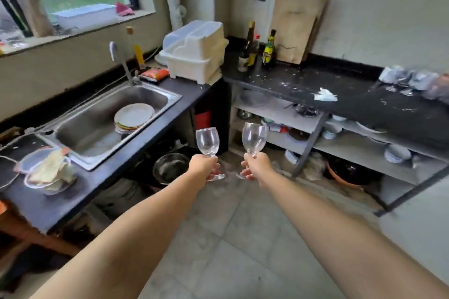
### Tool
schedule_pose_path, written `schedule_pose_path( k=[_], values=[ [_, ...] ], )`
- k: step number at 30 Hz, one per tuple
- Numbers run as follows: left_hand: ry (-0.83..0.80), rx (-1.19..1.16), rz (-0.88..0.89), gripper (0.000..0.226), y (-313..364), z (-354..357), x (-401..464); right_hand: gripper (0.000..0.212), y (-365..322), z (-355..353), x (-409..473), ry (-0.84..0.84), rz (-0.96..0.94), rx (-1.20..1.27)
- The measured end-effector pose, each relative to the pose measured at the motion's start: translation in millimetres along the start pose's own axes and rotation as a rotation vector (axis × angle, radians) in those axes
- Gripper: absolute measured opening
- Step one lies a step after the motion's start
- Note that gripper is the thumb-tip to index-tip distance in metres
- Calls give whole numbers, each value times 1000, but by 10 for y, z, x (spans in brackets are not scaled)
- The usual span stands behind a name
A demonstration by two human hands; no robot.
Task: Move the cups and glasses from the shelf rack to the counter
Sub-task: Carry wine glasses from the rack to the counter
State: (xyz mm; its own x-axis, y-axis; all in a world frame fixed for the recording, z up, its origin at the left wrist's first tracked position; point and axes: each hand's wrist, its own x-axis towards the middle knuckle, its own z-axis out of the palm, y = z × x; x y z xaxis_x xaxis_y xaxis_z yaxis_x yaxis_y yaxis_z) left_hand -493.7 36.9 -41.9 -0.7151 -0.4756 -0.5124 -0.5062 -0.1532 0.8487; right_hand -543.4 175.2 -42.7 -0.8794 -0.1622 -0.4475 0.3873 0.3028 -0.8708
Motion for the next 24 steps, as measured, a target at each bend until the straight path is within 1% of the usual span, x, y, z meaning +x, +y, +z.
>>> schedule_pose_path(
  k=[3,5,7,10,12,16,18,22,24],
  values=[
    [-83,111,24,25,49,645,43,13,166,-597,92,117,38,66],
    [-173,155,25,27,83,1092,74,9,260,-1001,138,193,54,109],
    [-262,214,42,29,131,1526,93,10,349,-1388,215,262,76,135],
    [-371,290,57,26,227,2132,163,13,421,-1918,365,359,107,171],
    [-434,326,66,25,324,2535,247,10,428,-2268,509,418,115,200],
    [-522,392,85,23,612,3265,416,22,379,-2868,847,514,159,245],
    [-558,426,67,27,791,3635,510,26,313,-3158,1030,547,184,248],
    [-616,467,73,29,1110,4338,718,20,200,-3703,1324,611,187,283],
    [-616,471,69,26,1194,4570,779,19,186,-3900,1400,638,202,296]
  ],
)
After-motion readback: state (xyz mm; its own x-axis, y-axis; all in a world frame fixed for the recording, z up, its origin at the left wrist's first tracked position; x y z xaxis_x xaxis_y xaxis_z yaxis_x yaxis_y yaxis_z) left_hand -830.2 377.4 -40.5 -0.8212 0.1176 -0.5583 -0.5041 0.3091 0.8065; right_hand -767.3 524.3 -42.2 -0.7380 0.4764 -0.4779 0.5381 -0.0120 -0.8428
